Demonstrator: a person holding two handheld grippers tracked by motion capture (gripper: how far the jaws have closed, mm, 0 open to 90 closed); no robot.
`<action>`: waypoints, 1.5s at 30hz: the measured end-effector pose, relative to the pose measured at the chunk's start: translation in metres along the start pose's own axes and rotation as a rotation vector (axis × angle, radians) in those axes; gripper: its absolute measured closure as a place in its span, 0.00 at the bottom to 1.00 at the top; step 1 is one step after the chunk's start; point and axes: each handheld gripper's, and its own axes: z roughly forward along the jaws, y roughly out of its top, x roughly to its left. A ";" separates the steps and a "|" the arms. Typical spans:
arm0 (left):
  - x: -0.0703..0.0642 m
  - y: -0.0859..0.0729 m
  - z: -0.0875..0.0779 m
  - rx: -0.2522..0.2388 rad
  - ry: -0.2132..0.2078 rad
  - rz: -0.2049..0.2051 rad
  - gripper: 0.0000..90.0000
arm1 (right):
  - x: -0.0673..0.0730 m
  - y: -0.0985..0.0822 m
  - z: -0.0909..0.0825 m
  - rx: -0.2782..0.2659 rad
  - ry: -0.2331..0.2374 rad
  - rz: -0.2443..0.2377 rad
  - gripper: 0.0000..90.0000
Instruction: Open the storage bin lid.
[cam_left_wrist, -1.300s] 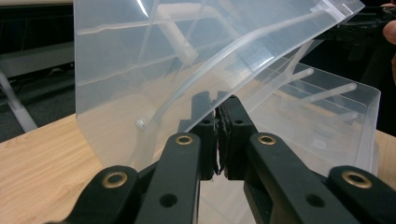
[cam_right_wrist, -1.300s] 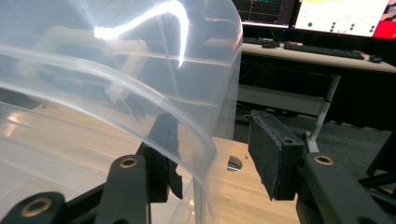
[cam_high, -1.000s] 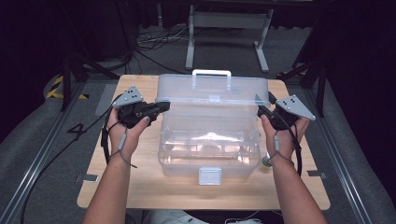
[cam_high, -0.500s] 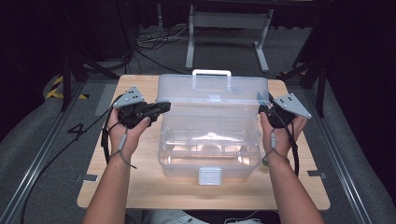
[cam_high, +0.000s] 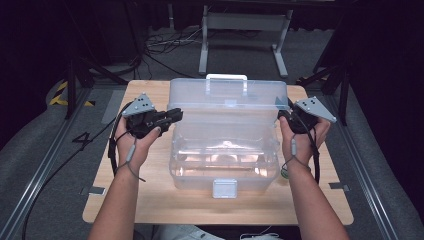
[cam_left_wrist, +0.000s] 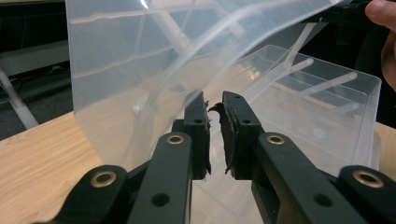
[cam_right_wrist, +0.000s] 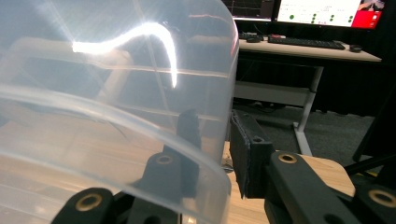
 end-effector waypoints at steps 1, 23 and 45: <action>0.000 -0.001 -0.001 0.002 0.002 0.000 0.89 | -0.001 0.000 0.001 -0.001 0.000 0.003 0.83; -0.008 -0.017 -0.027 0.062 0.021 -0.011 0.89 | -0.014 0.018 0.030 0.057 0.042 0.076 0.83; -0.050 -0.063 -0.013 0.343 -0.291 0.084 0.78 | -0.025 0.030 0.053 0.130 0.073 0.107 0.82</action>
